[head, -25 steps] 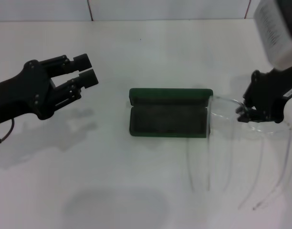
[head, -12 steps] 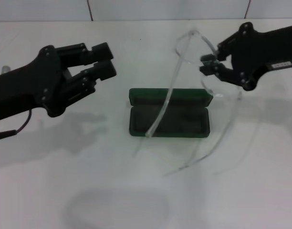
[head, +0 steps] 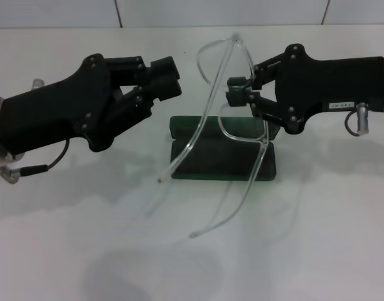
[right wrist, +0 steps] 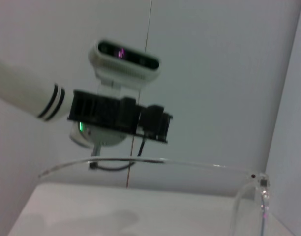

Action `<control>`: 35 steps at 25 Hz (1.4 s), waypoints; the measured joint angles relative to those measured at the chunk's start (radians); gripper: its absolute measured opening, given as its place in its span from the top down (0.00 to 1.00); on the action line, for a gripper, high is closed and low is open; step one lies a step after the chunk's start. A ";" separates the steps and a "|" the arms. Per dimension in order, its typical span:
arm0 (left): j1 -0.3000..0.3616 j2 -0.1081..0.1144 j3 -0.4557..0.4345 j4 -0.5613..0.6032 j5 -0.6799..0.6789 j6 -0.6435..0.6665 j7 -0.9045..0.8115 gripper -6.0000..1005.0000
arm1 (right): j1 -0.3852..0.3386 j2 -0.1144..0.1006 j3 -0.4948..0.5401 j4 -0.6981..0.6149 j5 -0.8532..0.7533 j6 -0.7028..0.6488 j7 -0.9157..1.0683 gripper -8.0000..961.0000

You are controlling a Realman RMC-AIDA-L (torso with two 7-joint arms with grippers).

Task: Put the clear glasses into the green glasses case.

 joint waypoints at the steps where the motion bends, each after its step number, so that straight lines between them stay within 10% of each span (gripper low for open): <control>1: -0.003 0.000 0.000 -0.004 0.000 0.000 0.000 0.79 | 0.002 0.000 -0.001 0.018 0.017 -0.001 -0.012 0.88; 35: -0.078 0.027 0.188 -0.038 0.044 0.000 -0.072 0.88 | 0.106 0.003 -0.054 0.227 0.087 0.000 -0.116 0.87</control>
